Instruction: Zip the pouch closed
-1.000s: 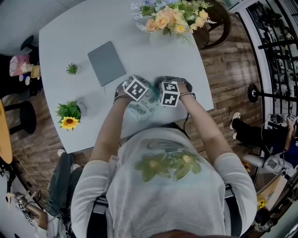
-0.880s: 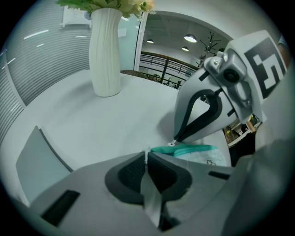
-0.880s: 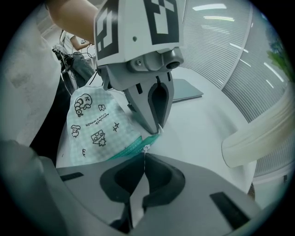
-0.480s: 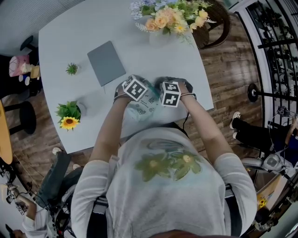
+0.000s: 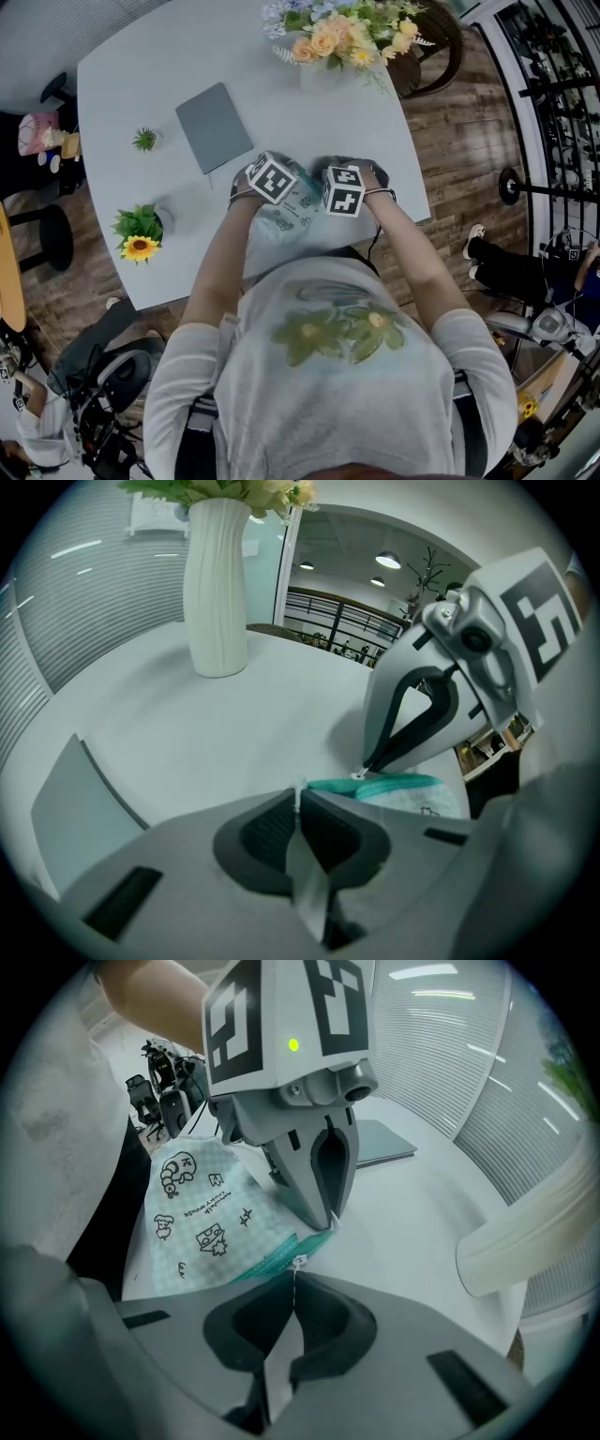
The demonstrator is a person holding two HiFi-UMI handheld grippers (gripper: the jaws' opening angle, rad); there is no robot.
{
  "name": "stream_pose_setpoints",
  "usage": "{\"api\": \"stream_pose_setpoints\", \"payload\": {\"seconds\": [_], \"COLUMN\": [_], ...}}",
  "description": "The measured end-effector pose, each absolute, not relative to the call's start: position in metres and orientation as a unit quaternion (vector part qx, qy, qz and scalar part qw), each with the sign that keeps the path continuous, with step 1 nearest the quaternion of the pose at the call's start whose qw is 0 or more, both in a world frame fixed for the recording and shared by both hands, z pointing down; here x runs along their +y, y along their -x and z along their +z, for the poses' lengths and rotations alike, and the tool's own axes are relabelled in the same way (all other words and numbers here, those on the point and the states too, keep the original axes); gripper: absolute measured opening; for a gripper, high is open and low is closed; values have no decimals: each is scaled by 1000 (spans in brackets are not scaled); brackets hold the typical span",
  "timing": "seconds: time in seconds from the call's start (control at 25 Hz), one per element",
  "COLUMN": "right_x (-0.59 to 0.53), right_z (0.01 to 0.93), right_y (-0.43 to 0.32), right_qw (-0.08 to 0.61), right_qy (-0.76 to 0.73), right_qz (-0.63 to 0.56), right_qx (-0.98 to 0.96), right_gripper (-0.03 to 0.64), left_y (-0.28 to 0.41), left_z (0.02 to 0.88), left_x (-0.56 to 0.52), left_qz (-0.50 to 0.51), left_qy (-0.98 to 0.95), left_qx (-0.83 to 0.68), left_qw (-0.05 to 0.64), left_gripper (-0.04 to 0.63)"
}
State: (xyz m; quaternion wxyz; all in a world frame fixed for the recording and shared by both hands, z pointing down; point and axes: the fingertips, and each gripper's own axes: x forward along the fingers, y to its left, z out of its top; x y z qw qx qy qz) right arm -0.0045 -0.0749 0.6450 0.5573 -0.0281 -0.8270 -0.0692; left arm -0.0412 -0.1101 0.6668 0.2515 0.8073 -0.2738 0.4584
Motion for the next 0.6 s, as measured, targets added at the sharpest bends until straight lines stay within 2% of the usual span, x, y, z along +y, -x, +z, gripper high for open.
{"api": "stream_pose_setpoints", "payload": {"seconds": [0.6], "right_x": [-69], "right_z": [646], "right_y": [1], "right_qw": [561], "right_qy": [33], "right_qz": [-72], "right_qx": [-824], "right_gripper": [18], "left_y": [42], "left_z": [666], "left_x": [-109], "left_qz": [456], "left_qy": [-807], "left_qx": [-276], "left_qw": [254], "left_gripper": [25]}}
